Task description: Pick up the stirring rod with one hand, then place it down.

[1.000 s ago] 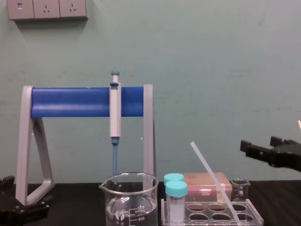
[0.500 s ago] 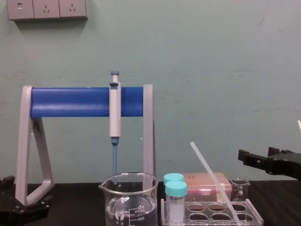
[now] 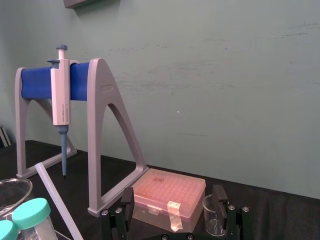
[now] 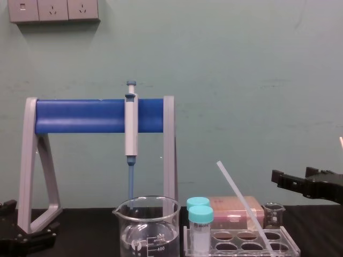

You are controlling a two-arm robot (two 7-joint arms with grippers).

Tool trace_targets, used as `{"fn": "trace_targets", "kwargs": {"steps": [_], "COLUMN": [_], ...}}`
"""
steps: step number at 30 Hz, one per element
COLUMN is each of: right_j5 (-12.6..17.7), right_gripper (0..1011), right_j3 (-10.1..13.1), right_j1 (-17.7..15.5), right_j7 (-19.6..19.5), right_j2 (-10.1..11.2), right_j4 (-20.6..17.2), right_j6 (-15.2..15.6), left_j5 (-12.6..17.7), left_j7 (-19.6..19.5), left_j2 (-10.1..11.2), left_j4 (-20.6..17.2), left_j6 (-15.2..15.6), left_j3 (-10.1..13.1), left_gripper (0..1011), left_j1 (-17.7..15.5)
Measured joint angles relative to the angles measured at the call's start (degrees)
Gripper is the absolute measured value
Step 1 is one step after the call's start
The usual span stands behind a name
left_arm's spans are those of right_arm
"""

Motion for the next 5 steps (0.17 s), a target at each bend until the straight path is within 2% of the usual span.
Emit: {"fn": "trace_targets", "kwargs": {"steps": [5], "right_j5": [0.0], "right_gripper": [1000], "right_j3": [0.0], "right_j1": [0.0], "right_j7": [0.0], "right_j2": [0.0], "right_j4": [0.0], "right_j6": [0.0], "left_j5": [0.0], "left_j7": [0.0], "left_j2": [0.0], "left_j4": [0.0], "left_j6": [0.0], "left_j3": [0.0], "left_gripper": [1000], "left_j1": [0.0]}}
